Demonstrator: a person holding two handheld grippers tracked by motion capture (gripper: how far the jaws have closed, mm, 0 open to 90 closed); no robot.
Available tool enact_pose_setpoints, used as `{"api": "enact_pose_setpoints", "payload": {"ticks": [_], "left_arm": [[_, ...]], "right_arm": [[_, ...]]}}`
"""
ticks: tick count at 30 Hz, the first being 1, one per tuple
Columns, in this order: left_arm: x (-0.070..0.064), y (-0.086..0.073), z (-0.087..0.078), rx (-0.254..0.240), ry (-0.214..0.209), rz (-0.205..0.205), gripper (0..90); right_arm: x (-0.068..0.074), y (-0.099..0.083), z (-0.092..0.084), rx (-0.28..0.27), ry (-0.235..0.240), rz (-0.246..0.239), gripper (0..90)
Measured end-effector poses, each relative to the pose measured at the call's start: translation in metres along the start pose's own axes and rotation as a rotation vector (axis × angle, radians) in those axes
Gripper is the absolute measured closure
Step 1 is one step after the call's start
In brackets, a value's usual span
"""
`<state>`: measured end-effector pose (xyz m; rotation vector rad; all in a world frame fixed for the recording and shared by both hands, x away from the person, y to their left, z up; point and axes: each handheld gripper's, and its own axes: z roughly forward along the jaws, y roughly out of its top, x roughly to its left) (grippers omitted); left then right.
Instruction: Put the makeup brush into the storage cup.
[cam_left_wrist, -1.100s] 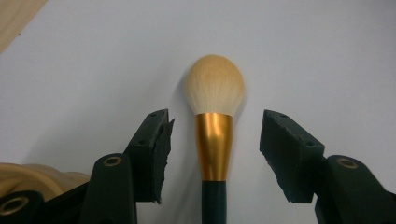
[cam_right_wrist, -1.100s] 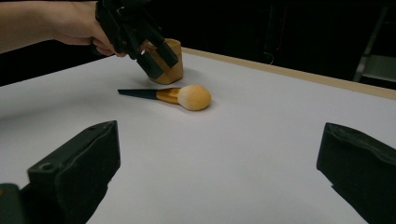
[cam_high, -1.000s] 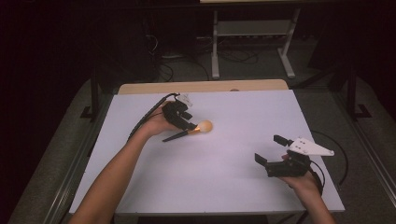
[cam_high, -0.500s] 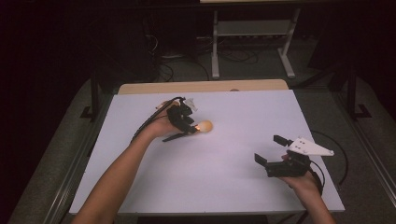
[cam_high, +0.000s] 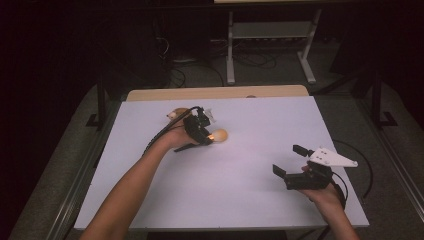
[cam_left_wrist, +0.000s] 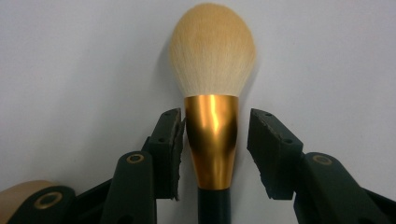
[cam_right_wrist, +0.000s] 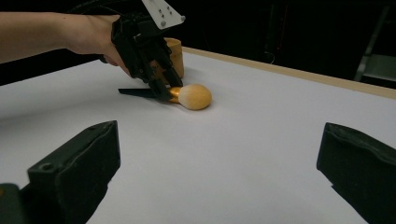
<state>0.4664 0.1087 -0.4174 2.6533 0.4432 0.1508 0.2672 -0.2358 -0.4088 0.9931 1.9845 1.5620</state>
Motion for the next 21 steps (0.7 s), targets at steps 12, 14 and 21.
{"api": "enact_pose_setpoints", "payload": {"ticks": [12, 14, 21], "left_arm": [[0.001, 0.0017, 0.0068, 0.037, -0.006, -0.001, 57.8], [0.002, 0.0021, 0.0072, 0.037, -0.008, -0.002, 58.7], [0.0028, 0.0026, 0.0077, 0.036, -0.016, -0.014, 60.4]], "right_arm": [[-0.0005, -0.0004, -0.0006, -0.001, 0.001, 0.005, 0.0], [-0.0003, -0.0003, -0.0005, 0.0, 0.001, 0.004, 0.0], [0.0, -0.0002, -0.0003, 0.001, 0.0, 0.001, 0.0]]}}
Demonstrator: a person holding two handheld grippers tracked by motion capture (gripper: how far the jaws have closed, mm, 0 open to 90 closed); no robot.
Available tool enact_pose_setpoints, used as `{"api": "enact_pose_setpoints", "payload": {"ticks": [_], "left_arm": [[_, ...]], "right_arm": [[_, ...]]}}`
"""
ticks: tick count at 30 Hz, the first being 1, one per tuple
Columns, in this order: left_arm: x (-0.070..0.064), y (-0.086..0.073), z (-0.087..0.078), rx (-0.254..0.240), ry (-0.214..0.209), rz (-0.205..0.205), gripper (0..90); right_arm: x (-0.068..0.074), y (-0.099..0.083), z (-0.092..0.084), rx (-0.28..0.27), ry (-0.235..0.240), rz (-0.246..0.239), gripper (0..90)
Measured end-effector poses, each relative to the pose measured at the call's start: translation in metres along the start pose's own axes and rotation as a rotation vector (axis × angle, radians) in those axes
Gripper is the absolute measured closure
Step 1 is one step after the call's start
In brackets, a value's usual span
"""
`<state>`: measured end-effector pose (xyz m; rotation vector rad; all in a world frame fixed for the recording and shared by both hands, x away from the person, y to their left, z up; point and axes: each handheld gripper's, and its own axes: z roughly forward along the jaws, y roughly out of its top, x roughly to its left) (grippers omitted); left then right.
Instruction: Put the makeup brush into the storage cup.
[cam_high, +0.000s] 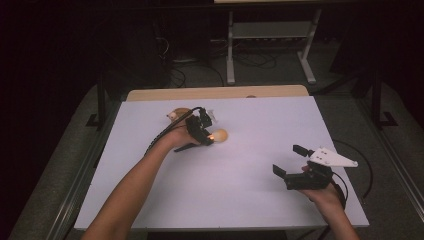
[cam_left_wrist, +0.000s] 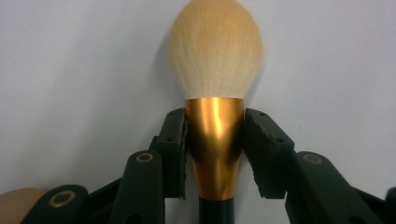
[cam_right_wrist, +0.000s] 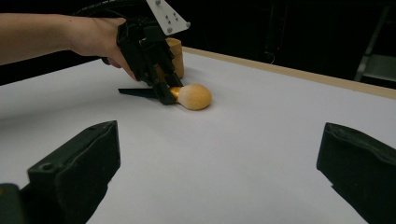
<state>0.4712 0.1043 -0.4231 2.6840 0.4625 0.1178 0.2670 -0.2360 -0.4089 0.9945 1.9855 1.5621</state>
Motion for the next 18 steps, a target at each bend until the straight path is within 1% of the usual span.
{"api": "enact_pose_setpoints", "payload": {"ticks": [10, 15, 18], "left_arm": [[0.002, -0.0001, 0.0002, 0.0, -0.014, -0.009, 62.5], [0.0031, 0.0001, -0.0003, 0.005, -0.019, -0.005, 63.3], [0.0033, 0.0001, -0.0003, 0.004, -0.024, -0.013, 63.5]], "right_arm": [[-0.0002, 0.0001, -0.0001, -0.002, 0.0, -0.003, 0.0], [-0.0001, 0.0001, 0.0, -0.002, 0.0, -0.003, 0.0], [0.0, 0.0001, 0.0001, -0.002, 0.001, -0.004, 0.0]]}}
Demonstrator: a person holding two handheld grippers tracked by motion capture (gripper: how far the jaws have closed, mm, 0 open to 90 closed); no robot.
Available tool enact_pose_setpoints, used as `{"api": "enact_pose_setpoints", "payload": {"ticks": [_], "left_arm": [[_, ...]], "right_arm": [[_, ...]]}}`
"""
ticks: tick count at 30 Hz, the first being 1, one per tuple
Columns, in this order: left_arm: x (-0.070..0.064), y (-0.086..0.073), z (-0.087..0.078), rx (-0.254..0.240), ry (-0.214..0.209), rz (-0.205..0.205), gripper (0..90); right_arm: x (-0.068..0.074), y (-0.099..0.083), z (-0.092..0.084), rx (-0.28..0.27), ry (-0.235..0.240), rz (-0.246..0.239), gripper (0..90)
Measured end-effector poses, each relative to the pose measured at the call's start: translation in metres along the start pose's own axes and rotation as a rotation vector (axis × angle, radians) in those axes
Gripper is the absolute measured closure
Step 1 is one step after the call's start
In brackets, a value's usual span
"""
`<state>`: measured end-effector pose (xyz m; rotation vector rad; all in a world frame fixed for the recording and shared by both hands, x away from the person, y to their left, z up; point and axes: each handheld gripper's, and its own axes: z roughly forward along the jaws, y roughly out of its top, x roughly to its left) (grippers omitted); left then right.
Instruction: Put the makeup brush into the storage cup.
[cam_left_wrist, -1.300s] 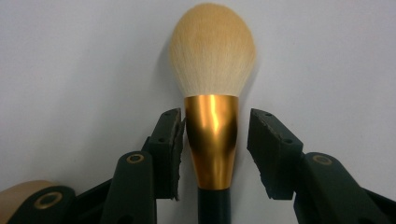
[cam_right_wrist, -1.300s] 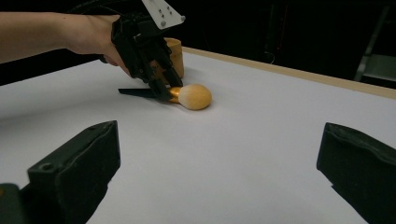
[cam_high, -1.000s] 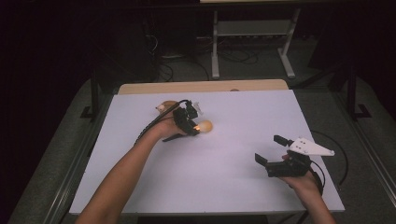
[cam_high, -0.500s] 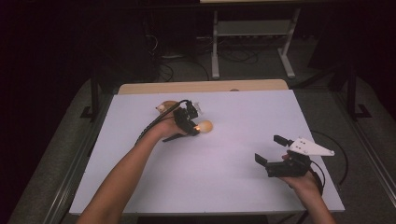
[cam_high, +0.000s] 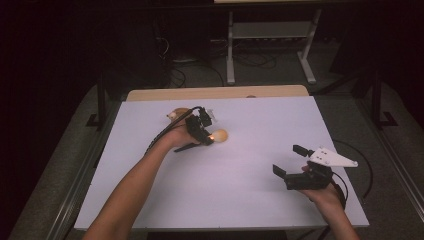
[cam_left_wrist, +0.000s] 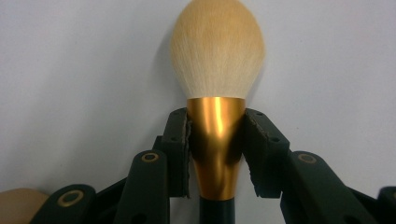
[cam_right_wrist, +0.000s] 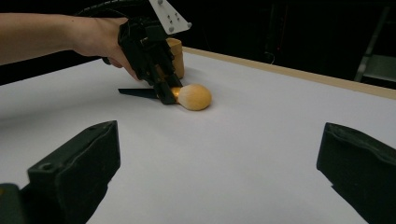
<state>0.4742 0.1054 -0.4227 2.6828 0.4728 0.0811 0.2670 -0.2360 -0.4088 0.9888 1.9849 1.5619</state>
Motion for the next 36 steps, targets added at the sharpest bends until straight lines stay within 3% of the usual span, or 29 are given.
{"api": "enact_pose_setpoints", "payload": {"ticks": [16, 23, 32, 36], "left_arm": [[0.005, -0.004, -0.013, -0.032, -0.006, -0.059, 64.0], [0.003, -0.003, -0.03, -0.101, -0.017, -0.064, 64.1], [0.001, -0.004, -0.046, -0.14, -0.017, -0.049, 64.1], [-0.002, -0.004, -0.053, -0.184, -0.024, -0.065, 64.1]], "right_arm": [[0.0, 0.0, 0.0, 0.004, -0.001, 0.003, 0.0], [0.0, 0.0, 0.0, 0.002, -0.001, 0.004, 0.0], [0.0, 0.0, 0.0, 0.001, -0.001, 0.002, 0.0], [0.001, 0.0, 0.0, 0.001, -0.001, 0.003, 0.0]]}}
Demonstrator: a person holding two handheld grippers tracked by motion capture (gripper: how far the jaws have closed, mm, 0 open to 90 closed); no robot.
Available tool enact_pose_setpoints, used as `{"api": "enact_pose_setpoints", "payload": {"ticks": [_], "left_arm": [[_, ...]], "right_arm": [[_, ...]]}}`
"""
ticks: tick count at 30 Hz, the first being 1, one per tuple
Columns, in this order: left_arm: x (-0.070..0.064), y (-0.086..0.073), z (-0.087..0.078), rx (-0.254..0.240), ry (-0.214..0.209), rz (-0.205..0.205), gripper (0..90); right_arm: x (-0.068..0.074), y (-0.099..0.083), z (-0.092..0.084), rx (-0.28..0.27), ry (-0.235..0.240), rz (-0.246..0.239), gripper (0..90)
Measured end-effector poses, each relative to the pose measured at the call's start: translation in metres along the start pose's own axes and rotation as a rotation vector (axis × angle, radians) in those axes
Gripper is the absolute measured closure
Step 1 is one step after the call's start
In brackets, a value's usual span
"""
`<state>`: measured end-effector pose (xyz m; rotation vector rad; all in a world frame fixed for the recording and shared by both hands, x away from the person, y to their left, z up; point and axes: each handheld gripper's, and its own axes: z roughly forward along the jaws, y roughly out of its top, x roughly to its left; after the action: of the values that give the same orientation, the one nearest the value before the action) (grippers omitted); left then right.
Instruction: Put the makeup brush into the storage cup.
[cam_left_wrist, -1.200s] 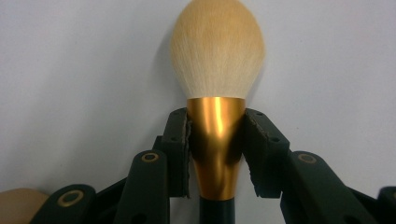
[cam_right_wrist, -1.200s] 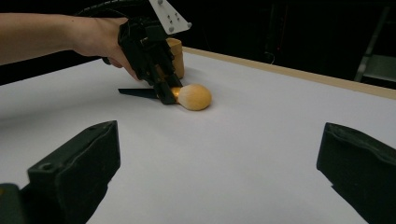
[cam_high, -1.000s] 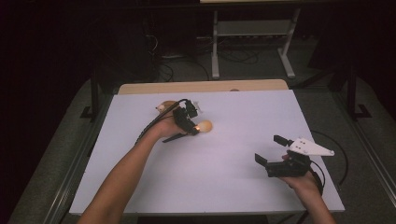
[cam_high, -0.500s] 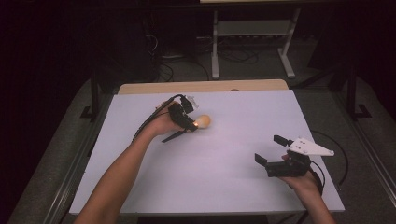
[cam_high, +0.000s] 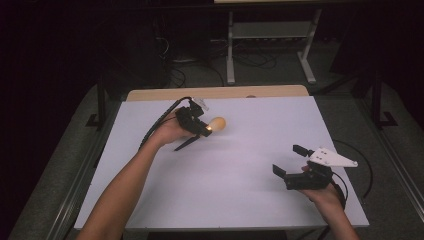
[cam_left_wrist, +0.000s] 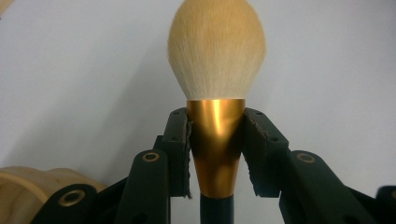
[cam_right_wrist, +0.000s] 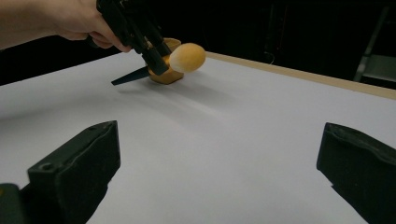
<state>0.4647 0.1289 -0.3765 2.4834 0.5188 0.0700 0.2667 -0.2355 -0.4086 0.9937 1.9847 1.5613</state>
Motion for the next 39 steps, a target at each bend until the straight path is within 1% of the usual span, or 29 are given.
{"api": "enact_pose_setpoints", "payload": {"ticks": [1, 3, 8, 9, 10, 12, 15, 19, 20, 25, 27, 28, 30, 33, 35, 37, 38, 39], "left_arm": [[0.0, 0.0, 0.0, 0.0, 0.0, 0.0, 64.1], [-0.002, 0.001, -0.005, -0.023, 0.002, -0.004, 64.1], [-0.004, 0.0, -0.016, -0.087, -0.009, -0.021, 64.1], [-0.004, 0.0, -0.016, -0.087, -0.009, -0.021, 64.1], [-0.005, -0.001, -0.021, -0.11, -0.014, -0.021, 64.1], [-0.006, -0.002, -0.025, -0.138, -0.018, -0.027, 64.1], [-0.008, -0.004, -0.03, -0.172, -0.026, -0.047, 64.1], [-0.011, -0.007, -0.038, -0.216, -0.028, -0.052, 64.1], [-0.012, -0.008, -0.04, -0.22, -0.024, -0.044, 64.1], [-0.018, -0.013, -0.049, -0.285, -0.028, -0.064, 64.1], [-0.02, -0.015, -0.052, -0.305, -0.029, -0.062, 64.1], [-0.021, -0.016, -0.054, -0.308, -0.025, -0.054, 64.1], [-0.024, -0.018, -0.056, -0.33, -0.032, -0.065, 64.1], [-0.028, -0.021, -0.06, -0.362, -0.039, -0.07, 64.1], [-0.031, -0.022, -0.063, -0.38, -0.037, -0.059, 64.1], [-0.035, -0.024, -0.064, -0.398, -0.042, -0.066, 64.1], [-0.036, -0.025, -0.065, -0.412, -0.043, -0.061, 64.1], [-0.036, -0.025, -0.065, -0.412, -0.043, -0.061, 64.1]], "right_arm": [[0.0, 0.0, 0.0, 0.0, 0.0, 0.0, 0.0], [0.0, 0.0, 0.0, 0.0, 0.0, -0.001, 0.0], [0.001, 0.0, 0.0, 0.003, -0.003, -0.007, 0.0], [0.001, 0.0, 0.0, 0.003, -0.003, -0.007, 0.0], [0.001, 0.0, 0.0, 0.003, -0.003, -0.008, 0.0], [0.001, 0.0, 0.001, 0.005, -0.001, -0.011, 0.0], [0.001, 0.0, 0.001, 0.007, -0.001, -0.01, 0.0], [0.001, 0.0, 0.001, 0.006, -0.002, -0.009, 0.0], [0.002, 0.0, 0.001, 0.005, -0.001, -0.01, 0.0], [0.002, 0.0, 0.002, 0.007, -0.002, -0.012, 0.0], [0.002, 0.0, 0.002, 0.006, -0.001, -0.011, 0.0], [0.002, 0.0, 0.002, 0.006, -0.001, -0.011, 0.0], [0.002, 0.0, 0.002, 0.006, 0.0, -0.01, 0.0], [0.002, 0.0, 0.002, 0.006, -0.001, -0.01, 0.0], [0.002, 0.0, 0.002, 0.008, 0.0, -0.01, 0.0], [0.002, 0.0, 0.002, 0.008, 0.001, -0.013, 0.0], [0.002, 0.0, 0.002, 0.008, 0.001, -0.013, 0.0], [0.002, 0.0, 0.002, 0.008, 0.001, -0.013, 0.0]]}}
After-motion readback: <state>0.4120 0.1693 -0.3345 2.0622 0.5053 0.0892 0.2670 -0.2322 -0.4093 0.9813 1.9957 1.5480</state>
